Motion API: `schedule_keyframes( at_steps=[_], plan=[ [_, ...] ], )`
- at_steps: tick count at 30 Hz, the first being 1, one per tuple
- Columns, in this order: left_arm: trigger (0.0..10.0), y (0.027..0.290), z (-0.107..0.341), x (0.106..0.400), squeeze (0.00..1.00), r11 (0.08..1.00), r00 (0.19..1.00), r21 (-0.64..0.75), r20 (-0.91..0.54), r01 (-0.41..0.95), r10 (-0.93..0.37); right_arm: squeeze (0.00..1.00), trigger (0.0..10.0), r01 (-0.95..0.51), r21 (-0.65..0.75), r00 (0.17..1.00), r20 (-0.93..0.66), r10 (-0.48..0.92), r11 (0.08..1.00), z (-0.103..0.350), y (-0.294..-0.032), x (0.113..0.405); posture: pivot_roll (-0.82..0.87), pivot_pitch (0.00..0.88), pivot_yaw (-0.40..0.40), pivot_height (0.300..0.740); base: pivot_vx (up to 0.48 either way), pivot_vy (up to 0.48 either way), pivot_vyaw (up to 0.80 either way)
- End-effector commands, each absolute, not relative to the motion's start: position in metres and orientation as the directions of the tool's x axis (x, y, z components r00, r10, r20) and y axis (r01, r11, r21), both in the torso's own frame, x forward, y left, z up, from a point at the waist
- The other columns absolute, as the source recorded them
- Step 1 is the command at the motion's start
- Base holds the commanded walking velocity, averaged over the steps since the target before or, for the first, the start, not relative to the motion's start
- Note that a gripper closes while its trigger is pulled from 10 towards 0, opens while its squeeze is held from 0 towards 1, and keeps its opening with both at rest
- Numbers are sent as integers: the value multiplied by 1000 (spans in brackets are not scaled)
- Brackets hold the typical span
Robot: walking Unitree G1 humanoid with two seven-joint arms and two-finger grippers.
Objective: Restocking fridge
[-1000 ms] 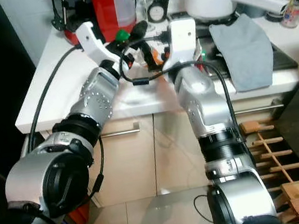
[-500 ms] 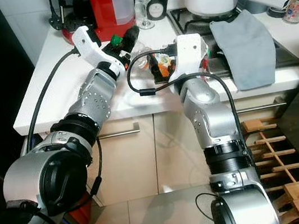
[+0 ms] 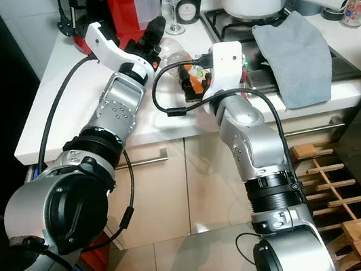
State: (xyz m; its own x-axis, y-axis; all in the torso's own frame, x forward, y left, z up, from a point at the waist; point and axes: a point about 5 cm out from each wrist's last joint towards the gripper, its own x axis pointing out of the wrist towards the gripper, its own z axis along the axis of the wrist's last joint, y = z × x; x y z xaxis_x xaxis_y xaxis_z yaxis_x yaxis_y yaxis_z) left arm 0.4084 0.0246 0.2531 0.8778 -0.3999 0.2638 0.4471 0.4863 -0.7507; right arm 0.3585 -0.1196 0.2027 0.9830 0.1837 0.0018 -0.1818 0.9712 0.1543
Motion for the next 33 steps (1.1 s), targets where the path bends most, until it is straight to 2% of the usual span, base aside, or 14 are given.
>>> schedule_keyframes(
  at_steps=[1, 9, 13, 20, 24, 27, 28, 33],
  plan=[
    [0, 11, 271, 405, 0, 443, 837, -734, 318, 515, -445, 27, 10000, -196, 151, 980, -1, 198, 969, 204, -115, 358, -134, 0, 30, 740, 0, 0, 0],
    [0, 14, 288, 405, 0, 533, 798, -602, 370, 595, -475, 27, 10000, -205, 152, 978, -3, 207, 967, 204, -112, 359, -128, 0, 25, 740, 0, 0, 0],
    [0, 31, 314, 408, 0, 634, 768, -440, 439, 636, -466, 27, 10000, -206, 151, 978, 4, 208, 967, 206, -112, 360, -123, 0, 25, 740, 0, 0, 0],
    [0, 58, 351, 408, 0, 727, 723, -253, 522, 638, -452, 16, 10000, -199, 159, 980, 56, 193, 967, 213, -113, 362, -109, 0, 17, 740, 0, 0, 0],
    [0, 62, 357, 407, 0, 737, 711, -213, 526, 642, -467, 0, 10000, -206, 134, 977, 76, 197, 969, 217, -113, 362, -104, 0, 14, 740, 0, 0, 0],
    [0, 67, 361, 407, 0, 743, 700, -171, 521, 647, -489, 0, 10000, -278, 80, 955, 128, 267, 957, 226, -111, 362, -101, 0, 11, 740, 0, 0, 0],
    [0, 71, 364, 407, 0, 744, 695, -158, 521, 649, -495, 1000, 10000, -339, 67, 933, 153, 326, 938, 231, -110, 360, -98, 0, 8, 740, 0, 0, 0],
    [0, 77, 370, 405, 0, 707, 674, -177, 523, 685, -523, 1000, 10000, -479, 138, 872, 183, 453, 867, 240, -110, 357, -95, 0, 1, 740, 0, 0, 0]
  ],
)
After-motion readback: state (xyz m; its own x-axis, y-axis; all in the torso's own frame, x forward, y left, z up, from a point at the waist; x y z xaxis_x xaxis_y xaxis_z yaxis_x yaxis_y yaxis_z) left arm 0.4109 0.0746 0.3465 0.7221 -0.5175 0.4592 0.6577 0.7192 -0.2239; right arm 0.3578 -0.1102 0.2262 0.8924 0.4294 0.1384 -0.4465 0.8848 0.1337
